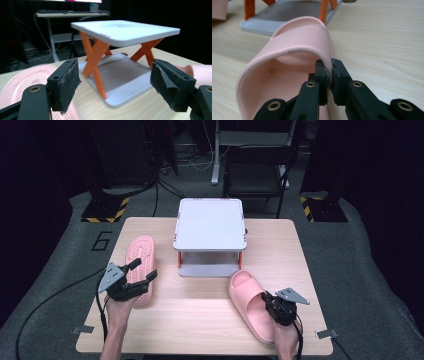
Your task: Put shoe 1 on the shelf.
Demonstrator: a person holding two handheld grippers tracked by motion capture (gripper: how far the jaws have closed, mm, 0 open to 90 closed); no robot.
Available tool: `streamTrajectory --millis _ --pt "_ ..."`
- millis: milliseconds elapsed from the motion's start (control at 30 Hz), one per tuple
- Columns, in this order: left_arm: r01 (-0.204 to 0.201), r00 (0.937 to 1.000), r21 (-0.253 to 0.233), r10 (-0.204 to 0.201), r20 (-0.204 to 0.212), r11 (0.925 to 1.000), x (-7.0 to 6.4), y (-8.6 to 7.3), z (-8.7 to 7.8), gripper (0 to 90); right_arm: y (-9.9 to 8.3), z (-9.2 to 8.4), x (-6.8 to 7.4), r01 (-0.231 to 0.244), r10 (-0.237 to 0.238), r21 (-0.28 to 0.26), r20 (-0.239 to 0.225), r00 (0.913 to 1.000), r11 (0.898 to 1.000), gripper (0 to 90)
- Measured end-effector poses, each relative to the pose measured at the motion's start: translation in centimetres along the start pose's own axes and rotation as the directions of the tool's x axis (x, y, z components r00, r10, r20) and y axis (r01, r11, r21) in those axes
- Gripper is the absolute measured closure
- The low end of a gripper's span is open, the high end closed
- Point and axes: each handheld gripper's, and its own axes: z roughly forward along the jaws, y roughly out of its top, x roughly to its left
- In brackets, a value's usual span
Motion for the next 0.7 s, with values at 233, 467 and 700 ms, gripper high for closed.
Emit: streamTrajectory --millis 233,467,700 --pt "-0.065 0.9958 0.086 0.059 0.069 0.9942 -0.8 3.2 6.3 36.3 2.5 3.3 3.7 -0.024 0.025 -0.033 0.016 0.9996 0.999 84.0" --pt "-0.031 0.9950 0.136 0.018 0.098 0.9903 -1.1 4.1 10.1 40.7 4.5 6.5 6.8 -0.026 0.025 -0.019 -0.006 0.9997 0.999 83.4" --pt "-0.025 0.9958 0.157 0.011 0.091 0.9872 -1.5 4.1 11.7 34.5 5.0 10.0 8.5 -0.060 0.061 0.015 -0.021 0.9979 0.998 82.0"
